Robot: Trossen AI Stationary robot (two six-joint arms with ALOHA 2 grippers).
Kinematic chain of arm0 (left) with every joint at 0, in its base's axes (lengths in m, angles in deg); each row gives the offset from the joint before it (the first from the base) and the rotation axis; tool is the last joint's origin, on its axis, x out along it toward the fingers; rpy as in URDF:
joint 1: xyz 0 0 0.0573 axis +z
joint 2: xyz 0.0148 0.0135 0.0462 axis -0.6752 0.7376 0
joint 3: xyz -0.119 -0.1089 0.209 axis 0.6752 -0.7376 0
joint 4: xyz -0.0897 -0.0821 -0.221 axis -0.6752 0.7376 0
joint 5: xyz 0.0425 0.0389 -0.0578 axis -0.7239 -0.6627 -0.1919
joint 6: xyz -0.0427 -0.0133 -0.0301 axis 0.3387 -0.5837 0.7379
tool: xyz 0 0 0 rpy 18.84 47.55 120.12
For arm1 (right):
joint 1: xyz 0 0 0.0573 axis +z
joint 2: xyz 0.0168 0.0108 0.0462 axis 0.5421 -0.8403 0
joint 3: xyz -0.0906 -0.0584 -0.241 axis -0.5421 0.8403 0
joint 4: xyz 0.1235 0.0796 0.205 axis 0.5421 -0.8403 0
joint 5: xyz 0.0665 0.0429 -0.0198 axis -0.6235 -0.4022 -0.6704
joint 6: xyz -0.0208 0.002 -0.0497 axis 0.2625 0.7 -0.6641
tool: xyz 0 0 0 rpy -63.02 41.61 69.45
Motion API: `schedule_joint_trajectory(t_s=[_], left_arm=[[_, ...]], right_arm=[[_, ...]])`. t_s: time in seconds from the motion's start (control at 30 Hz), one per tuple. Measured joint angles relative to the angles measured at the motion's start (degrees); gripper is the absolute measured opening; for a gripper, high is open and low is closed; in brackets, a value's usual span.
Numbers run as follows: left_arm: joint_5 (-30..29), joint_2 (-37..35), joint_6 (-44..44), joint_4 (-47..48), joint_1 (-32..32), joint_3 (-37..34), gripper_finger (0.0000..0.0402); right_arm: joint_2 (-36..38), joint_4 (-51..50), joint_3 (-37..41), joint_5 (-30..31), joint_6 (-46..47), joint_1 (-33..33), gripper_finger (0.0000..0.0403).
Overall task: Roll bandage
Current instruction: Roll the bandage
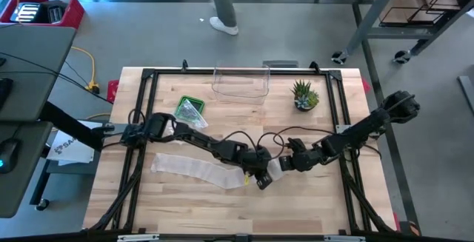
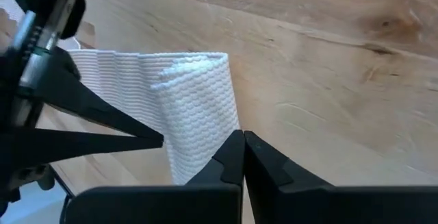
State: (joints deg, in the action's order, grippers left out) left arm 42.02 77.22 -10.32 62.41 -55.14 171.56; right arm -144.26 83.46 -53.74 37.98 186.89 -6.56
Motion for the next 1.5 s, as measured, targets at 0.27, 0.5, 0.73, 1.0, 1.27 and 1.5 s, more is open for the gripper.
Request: schedule_joint_trajectory(t_s=[0.27,0.5,0.73,1.0,1.27,1.5], left_arm=[[-1.13,1.07,0.46,-0.11,0.10,-0.07,0.0000],[-1.13,2.02,0.58,-0.49,1.40,0.00,0.0000],[-0.69,2.72,1.25,-2.65,1.65,0.09,0.0000],[-1.36,2.77,-1.65,-3.25,2.74,0.02,0.0000],[-0.53,2.71,-5.82,-3.31,4.41,1.15,0.0000],[4.15,2.71,-11.80,2.38,4.27,2.93,0.0000]], right_arm=[[-0.15,0.26,0.62,-0.53,-0.59,-0.07,0.0000],[-5.11,5.60,0.61,-1.09,-0.59,0.09,0.0000],[-6.30,9.40,0.57,-0.12,-0.16,0.15,0.0000],[-2.82,9.34,0.57,1.80,-0.62,0.79,0.0000],[-2.67,9.53,0.55,2.91,0.48,2.38,0.0000],[-2.67,9.50,0.55,4.95,0.94,2.38,0.0000]])
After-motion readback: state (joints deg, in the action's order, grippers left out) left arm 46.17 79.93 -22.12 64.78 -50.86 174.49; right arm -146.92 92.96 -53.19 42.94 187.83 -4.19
